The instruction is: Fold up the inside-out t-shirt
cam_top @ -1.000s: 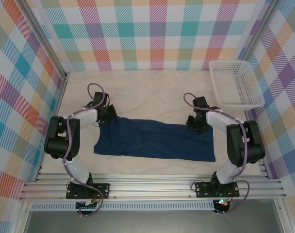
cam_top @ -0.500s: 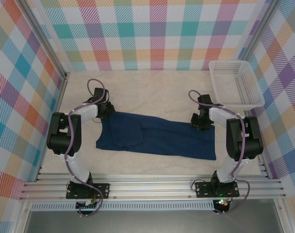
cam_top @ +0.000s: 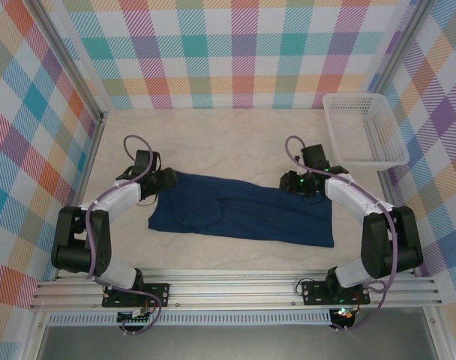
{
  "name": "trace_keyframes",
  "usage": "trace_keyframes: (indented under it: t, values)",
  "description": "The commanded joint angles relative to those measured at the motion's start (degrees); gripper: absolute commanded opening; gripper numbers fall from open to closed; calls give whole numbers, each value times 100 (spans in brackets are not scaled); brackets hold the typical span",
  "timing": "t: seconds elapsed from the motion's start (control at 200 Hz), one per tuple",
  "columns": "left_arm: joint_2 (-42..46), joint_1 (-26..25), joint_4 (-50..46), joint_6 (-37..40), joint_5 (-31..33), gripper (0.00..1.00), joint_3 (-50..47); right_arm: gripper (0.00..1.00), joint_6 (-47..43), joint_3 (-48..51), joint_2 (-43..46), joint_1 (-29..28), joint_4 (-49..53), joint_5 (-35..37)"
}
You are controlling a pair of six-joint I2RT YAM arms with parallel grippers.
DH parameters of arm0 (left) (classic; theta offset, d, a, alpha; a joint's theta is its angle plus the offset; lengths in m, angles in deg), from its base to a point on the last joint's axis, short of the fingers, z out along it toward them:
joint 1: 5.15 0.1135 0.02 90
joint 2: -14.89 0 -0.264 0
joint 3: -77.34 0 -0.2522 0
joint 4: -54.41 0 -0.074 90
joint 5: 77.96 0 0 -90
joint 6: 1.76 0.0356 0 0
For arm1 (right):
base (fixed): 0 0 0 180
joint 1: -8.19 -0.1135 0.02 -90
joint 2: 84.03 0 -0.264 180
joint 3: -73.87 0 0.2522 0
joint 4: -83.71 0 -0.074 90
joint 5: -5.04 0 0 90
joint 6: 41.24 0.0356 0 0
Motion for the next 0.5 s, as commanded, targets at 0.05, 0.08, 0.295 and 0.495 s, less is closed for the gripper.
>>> trace_keyframes:
  t: [0.05, 0.08, 0.295, 0.495]
  values:
    - [162, 89, -236, 302, -663, 96, -175, 46, -5, -217, -234, -394, -229, -244]
    - [137, 89, -258, 348, -692, 100, -163, 45, 1, -230, -269, -446, -275, -270]
    - [-359, 38, -778, 903, -541, 100, 145, 45, 29, -232, -469, -590, -572, -535]
    - [-760, -85, -952, 1077, -405, 100, 402, 45, -65, -206, -569, -591, -643, -615]
